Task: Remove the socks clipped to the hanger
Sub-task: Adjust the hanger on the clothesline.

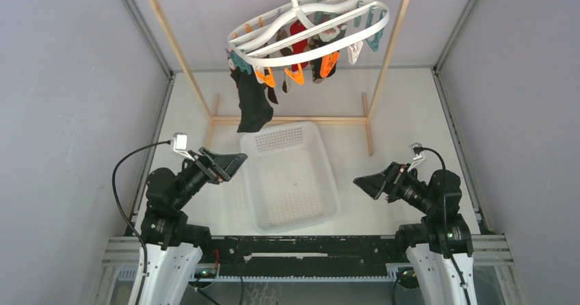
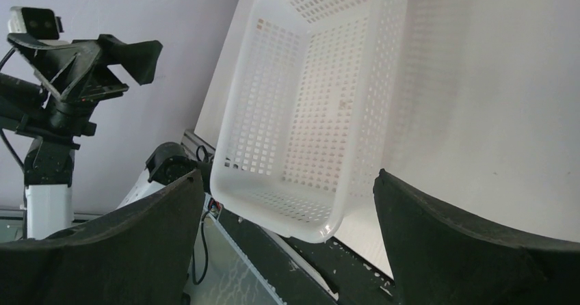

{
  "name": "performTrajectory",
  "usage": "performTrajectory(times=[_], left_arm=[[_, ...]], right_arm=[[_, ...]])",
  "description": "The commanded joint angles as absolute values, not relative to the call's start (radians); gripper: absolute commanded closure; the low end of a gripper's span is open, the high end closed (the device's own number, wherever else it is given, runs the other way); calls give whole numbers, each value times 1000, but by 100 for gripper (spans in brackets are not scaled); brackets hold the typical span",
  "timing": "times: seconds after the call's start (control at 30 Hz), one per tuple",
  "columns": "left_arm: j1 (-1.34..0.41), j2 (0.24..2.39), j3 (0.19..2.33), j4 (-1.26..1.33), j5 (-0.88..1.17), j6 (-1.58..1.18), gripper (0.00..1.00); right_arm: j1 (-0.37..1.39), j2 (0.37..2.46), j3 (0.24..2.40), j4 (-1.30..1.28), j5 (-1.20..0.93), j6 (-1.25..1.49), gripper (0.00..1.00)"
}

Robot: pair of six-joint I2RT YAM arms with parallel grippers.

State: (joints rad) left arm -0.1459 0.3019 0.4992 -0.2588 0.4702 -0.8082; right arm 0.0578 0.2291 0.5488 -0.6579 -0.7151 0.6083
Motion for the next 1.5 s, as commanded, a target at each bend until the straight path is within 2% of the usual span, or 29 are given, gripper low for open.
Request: performTrajectory(times=[0.0,0.17,0.3,0.47,0.63,0.9,1.1,1.47], left_arm=[[-149,322,587,-260,467,-758,0],[-150,343,585,-291,352,-725,0],[-151,378,597,-332,289,-689,0],[-152,458,580,-323,318,-733,0],[-150,444,555,-356,312,-712,0],[-150,343,557,-439,255,-675,0],[-151,336,578,-503,246,-645,0],[-152,282,555,-507,272,-652,0]], right_arm=[[69,256,525,-506,-681,658,0],[132,372,531,-365,-627,653,5],[301,511,563,-243,-464,627,6],[571,766,688,-153,-202,551,10],[725,914,770,-18,-48,512,13],[751,1157,799,371,-99,517,20],[750,1422,977,448,-183,561,30],[734,1668,1025,726,-299,700,30]])
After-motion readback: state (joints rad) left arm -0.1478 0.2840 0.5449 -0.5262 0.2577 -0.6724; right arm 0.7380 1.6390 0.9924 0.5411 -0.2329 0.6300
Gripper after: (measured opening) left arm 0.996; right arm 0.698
